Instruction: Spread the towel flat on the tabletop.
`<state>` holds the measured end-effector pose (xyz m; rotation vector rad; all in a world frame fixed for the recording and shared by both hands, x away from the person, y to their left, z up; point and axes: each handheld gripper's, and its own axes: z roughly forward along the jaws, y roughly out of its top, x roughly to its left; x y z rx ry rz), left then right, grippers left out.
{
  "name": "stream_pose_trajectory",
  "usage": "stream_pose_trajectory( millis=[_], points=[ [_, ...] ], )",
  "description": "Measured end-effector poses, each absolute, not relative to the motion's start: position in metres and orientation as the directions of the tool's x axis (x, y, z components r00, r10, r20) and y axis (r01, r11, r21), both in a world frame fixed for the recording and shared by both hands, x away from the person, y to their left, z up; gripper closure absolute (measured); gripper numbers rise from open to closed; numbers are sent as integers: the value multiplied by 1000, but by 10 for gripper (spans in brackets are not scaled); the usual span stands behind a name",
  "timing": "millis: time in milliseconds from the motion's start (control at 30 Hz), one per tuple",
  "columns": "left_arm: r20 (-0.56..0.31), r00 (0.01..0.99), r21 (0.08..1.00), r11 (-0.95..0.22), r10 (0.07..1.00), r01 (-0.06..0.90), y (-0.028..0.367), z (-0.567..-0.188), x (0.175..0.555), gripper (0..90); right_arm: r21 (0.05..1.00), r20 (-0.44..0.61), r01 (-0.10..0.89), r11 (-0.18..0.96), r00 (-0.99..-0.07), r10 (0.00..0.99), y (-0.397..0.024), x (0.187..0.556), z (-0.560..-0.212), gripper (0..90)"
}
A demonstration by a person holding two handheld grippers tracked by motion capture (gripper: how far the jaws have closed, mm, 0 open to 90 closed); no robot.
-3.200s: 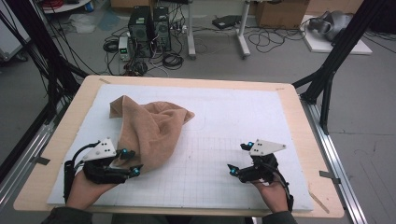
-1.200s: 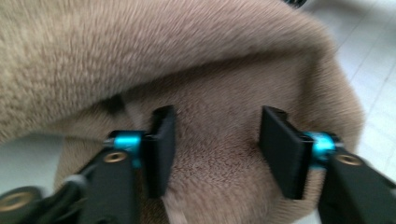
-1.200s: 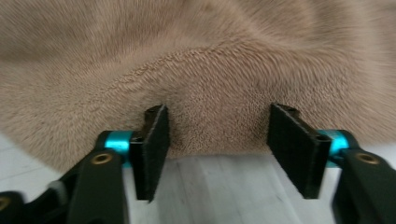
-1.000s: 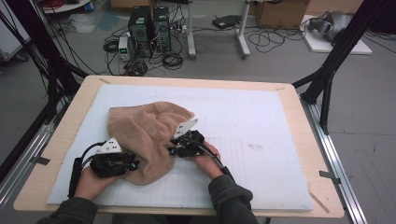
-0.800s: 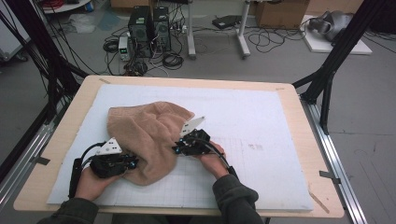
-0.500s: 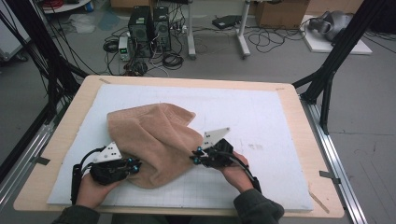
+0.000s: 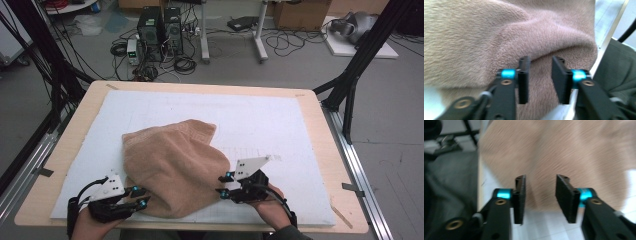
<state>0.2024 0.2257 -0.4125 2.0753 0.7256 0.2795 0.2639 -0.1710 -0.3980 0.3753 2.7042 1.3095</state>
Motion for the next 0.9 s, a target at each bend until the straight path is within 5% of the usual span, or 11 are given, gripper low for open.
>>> stream_pose_trajectory(
  millis=[300,533,700,900],
  points=[
    [-78,733,837,-356,676,417,245,-394,228,465,776,-45,228,588,-910,413,-167,328,-395,484],
    [-143,666,800,-310,732,513,238,-417,274,433,734,25,315,601,-898,440,-156,353,-428,494],
    [-120,637,770,-333,762,543,225,-430,287,622,690,68,304,656,-930,360,-152,354,-439,833],
    [-114,637,775,-333,762,536,223,-427,288,750,697,18,261,668,-937,348,-163,339,-425,849]
  ],
)
